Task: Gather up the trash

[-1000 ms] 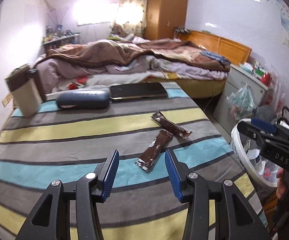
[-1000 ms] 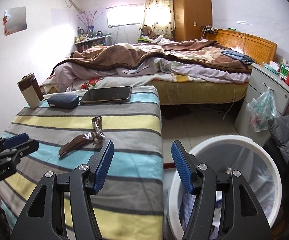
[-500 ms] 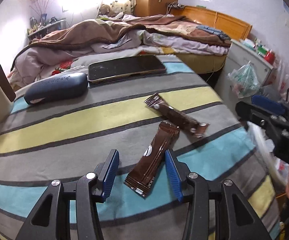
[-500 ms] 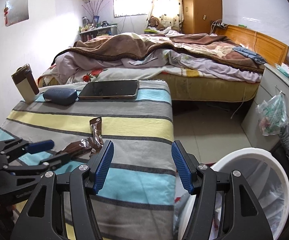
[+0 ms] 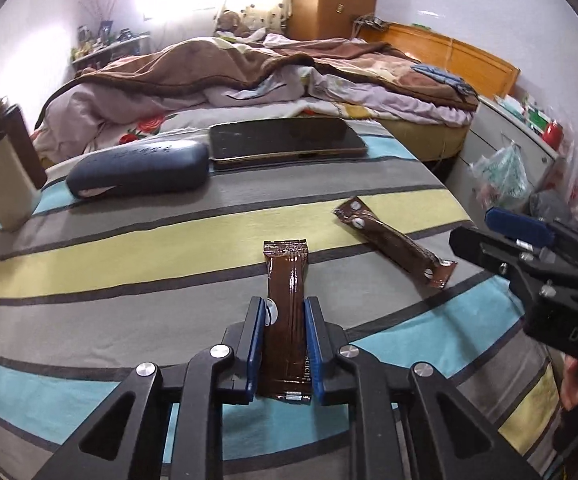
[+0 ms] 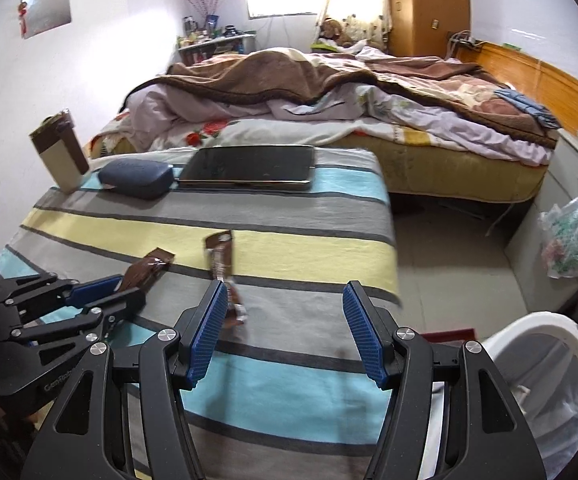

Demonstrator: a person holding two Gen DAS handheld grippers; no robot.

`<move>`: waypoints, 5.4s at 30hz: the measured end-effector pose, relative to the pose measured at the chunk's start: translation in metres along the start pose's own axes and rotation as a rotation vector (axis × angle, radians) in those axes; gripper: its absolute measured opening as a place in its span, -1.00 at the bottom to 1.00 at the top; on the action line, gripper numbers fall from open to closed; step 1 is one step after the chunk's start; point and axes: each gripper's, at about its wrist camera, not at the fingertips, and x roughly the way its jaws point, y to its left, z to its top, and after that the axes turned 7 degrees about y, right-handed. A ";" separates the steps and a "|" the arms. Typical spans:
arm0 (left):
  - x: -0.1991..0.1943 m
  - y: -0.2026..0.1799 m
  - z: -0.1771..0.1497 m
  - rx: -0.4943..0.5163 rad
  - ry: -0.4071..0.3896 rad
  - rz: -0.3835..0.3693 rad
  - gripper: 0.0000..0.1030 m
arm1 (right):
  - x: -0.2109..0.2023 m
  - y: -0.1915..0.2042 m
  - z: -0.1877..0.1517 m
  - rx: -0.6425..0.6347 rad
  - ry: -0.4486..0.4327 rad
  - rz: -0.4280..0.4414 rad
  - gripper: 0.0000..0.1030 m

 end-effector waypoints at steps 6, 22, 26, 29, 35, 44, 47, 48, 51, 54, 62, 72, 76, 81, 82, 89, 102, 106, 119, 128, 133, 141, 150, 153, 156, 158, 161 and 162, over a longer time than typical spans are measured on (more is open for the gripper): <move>-0.002 0.019 -0.002 -0.062 -0.007 0.014 -0.62 | 0.012 0.013 0.003 -0.035 0.025 0.014 0.20; -0.004 0.027 -0.005 -0.104 -0.017 0.014 -0.61 | 0.037 0.033 0.010 -0.105 0.107 -0.017 -0.38; -0.003 0.029 -0.006 -0.106 -0.016 0.011 -0.61 | 0.035 0.035 0.009 -0.111 0.106 -0.035 -0.52; -0.004 0.029 -0.006 -0.112 -0.016 0.013 -0.62 | 0.036 0.035 0.010 -0.109 0.107 -0.035 -0.65; -0.006 0.028 -0.007 -0.119 -0.030 0.010 -0.61 | 0.033 0.033 0.010 -0.091 0.095 -0.031 -0.65; -0.028 0.015 -0.019 -0.105 -0.061 0.019 -0.61 | 0.014 0.035 0.001 -0.077 0.044 -0.031 -0.65; -0.039 0.010 -0.023 -0.102 -0.078 0.020 -0.62 | 0.004 0.033 -0.003 -0.064 0.028 -0.032 -0.66; -0.043 0.007 -0.024 -0.099 -0.085 0.021 -0.61 | 0.001 0.032 -0.004 -0.059 0.024 -0.030 -0.66; -0.056 0.000 -0.029 -0.092 -0.102 0.021 -0.61 | -0.010 0.029 -0.008 -0.041 0.005 -0.024 -0.66; -0.072 -0.007 -0.035 -0.089 -0.120 0.023 -0.61 | -0.024 0.029 -0.013 -0.034 -0.022 -0.026 -0.65; -0.113 -0.039 -0.045 -0.049 -0.186 0.007 -0.61 | -0.066 0.014 -0.027 0.013 -0.102 -0.026 -0.65; -0.145 -0.095 -0.054 0.028 -0.234 -0.029 -0.61 | -0.106 -0.012 -0.050 0.075 -0.174 -0.081 -0.65; -0.149 -0.119 -0.056 0.066 -0.244 -0.048 -0.61 | -0.118 -0.026 -0.059 0.107 -0.190 -0.113 -0.65; -0.148 -0.155 -0.056 0.116 -0.246 -0.084 -0.61 | -0.131 -0.047 -0.072 0.148 -0.208 -0.153 -0.65; -0.148 -0.161 -0.056 0.125 -0.246 -0.092 -0.61 | -0.133 -0.051 -0.075 0.159 -0.209 -0.158 -0.65; -0.137 -0.213 -0.058 0.201 -0.226 -0.151 -0.61 | -0.144 -0.088 -0.095 0.243 -0.209 -0.220 -0.65; -0.089 -0.270 -0.062 0.260 -0.119 -0.209 -0.61 | -0.127 -0.133 -0.124 0.323 -0.096 -0.267 -0.65; -0.077 -0.276 -0.064 0.268 -0.097 -0.203 -0.61 | -0.121 -0.139 -0.130 0.336 -0.067 -0.260 -0.65; -0.060 -0.270 -0.063 0.243 -0.068 -0.157 -0.20 | -0.111 -0.148 -0.134 0.347 -0.029 -0.269 -0.64; -0.071 -0.262 -0.064 0.221 -0.094 -0.164 -0.12 | -0.116 -0.146 -0.133 0.355 -0.043 -0.285 -0.07; -0.079 -0.259 -0.068 0.211 -0.118 -0.138 -0.05 | -0.122 -0.142 -0.135 0.365 -0.067 -0.281 -0.07; -0.096 -0.247 -0.080 0.178 -0.172 -0.118 -0.02 | -0.137 -0.126 -0.140 0.370 -0.129 -0.296 -0.07; -0.115 -0.240 -0.099 0.161 -0.211 -0.100 -0.02 | -0.151 -0.104 -0.150 0.349 -0.208 -0.331 -0.07; -0.123 -0.239 -0.107 0.165 -0.230 -0.087 -0.02 | -0.154 -0.099 -0.155 0.355 -0.216 -0.334 -0.07; -0.130 -0.239 -0.114 0.167 -0.257 -0.080 -0.02 | -0.158 -0.096 -0.161 0.368 -0.230 -0.327 -0.07; -0.136 -0.240 -0.121 0.172 -0.282 -0.069 0.05 | -0.162 -0.094 -0.166 0.369 -0.246 -0.336 -0.07; -0.144 -0.239 -0.131 0.166 -0.313 -0.068 0.24 | -0.166 -0.089 -0.170 0.370 -0.266 -0.360 0.03; -0.147 -0.238 -0.134 0.163 -0.319 -0.079 0.24 | -0.167 -0.088 -0.172 0.371 -0.269 -0.367 0.03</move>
